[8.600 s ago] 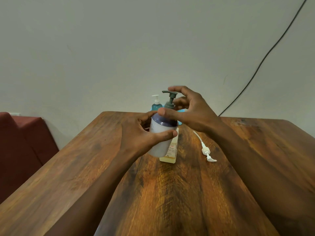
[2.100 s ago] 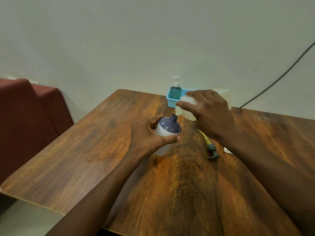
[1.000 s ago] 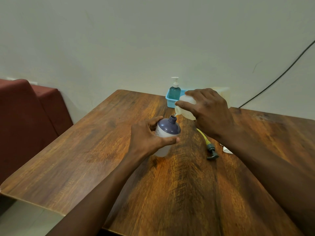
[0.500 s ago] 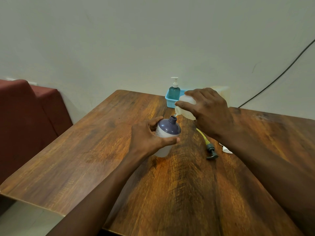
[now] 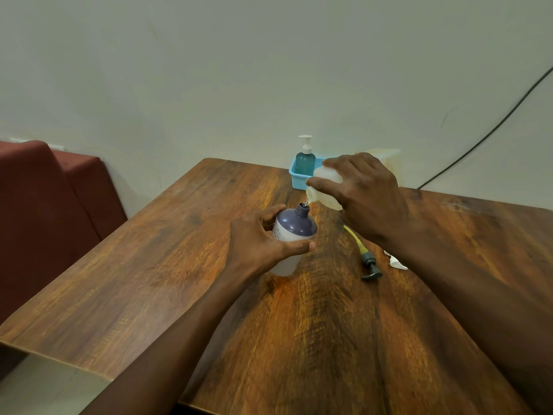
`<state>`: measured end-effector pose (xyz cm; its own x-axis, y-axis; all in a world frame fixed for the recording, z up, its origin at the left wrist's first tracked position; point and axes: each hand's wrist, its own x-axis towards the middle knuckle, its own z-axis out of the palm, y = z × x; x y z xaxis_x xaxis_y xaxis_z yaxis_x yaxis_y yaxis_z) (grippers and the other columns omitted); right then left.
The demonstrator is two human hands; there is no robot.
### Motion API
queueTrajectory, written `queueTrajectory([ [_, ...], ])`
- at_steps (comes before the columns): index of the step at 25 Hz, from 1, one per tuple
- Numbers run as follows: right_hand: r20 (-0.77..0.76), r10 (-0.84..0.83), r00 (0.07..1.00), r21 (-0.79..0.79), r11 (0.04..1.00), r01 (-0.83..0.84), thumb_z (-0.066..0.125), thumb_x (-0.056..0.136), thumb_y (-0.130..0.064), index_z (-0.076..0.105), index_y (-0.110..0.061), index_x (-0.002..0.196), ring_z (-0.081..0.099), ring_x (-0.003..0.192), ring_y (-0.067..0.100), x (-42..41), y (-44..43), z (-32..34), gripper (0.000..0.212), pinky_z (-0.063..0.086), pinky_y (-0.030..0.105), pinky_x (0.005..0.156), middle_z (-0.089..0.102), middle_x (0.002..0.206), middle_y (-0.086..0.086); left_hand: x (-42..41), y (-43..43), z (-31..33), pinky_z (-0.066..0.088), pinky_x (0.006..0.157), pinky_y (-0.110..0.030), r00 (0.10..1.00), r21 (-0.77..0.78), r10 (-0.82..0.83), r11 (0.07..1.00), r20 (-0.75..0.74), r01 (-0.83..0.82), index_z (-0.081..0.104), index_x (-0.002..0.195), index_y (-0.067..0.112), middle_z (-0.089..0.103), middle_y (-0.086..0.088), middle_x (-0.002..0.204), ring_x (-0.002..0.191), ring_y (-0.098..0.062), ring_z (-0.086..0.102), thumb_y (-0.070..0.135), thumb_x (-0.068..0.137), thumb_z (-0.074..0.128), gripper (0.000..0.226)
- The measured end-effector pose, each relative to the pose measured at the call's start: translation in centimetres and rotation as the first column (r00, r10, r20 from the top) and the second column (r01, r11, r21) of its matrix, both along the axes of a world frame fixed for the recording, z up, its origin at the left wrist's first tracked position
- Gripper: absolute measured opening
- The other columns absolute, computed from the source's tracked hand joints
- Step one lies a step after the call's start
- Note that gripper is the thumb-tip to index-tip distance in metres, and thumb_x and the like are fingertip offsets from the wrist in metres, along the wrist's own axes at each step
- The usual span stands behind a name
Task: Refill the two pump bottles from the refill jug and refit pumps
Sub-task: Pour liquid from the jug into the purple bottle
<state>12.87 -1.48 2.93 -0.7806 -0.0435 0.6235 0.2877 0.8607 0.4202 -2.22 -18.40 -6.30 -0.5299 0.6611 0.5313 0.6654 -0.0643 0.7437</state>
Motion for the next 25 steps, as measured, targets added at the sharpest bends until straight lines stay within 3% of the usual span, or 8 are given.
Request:
queueTrajectory([
  [3,0.000,0.000,1.000,-0.002,1.000,0.000,0.080,0.073,-0.003,0.068,-0.022,0.127,0.062,0.111,0.044,0.07,-0.06,0.04,0.058,0.049,0.051,0.092,0.066,0.125,0.023,0.09,0.02,0.00,0.062,0.082,-0.023,1.000,0.005,-0.004,1.000,0.005,0.004,0.067,0.127,0.039,0.073,0.020,0.109,0.098,0.004,0.070,0.072,0.059,0.083,0.077],
  [10,-0.001,0.009,1.000,0.001,1.000,-0.009,0.076,0.073,-0.001,0.069,-0.020,0.126,0.063,0.110,0.044,0.11,-0.08,0.09,0.057,0.049,0.052,0.094,0.066,0.124,0.025,-0.06,0.12,-0.29,0.063,0.083,-0.026,1.000,-0.003,0.020,1.000,0.003,-0.020,0.071,0.132,0.028,0.077,0.010,0.117,0.100,0.003,0.071,0.075,0.058,0.082,0.088],
  [18,0.011,0.000,1.000,0.012,1.000,0.000,0.078,0.076,-0.004,0.068,-0.021,0.128,0.063,0.112,0.044,0.16,-0.27,0.14,0.055,0.049,0.052,0.095,0.065,0.125,0.025,0.07,0.14,-0.29,0.064,0.082,-0.034,1.000,-0.006,0.011,1.000,-0.001,-0.011,0.071,0.128,0.032,0.078,0.011,0.113,0.097,0.002,0.072,0.075,0.060,0.082,0.081],
  [25,0.009,0.012,1.000,0.026,1.000,-0.012,0.057,0.080,-0.008,0.069,-0.020,0.127,0.063,0.111,0.044,0.25,-0.34,0.35,0.049,0.048,0.054,0.097,0.065,0.125,0.026,0.15,0.03,-0.30,0.064,0.081,-0.034,1.000,0.001,0.007,1.000,-0.005,-0.007,0.071,0.128,0.032,0.078,0.011,0.113,0.098,0.002,0.072,0.071,0.062,0.085,0.078],
])
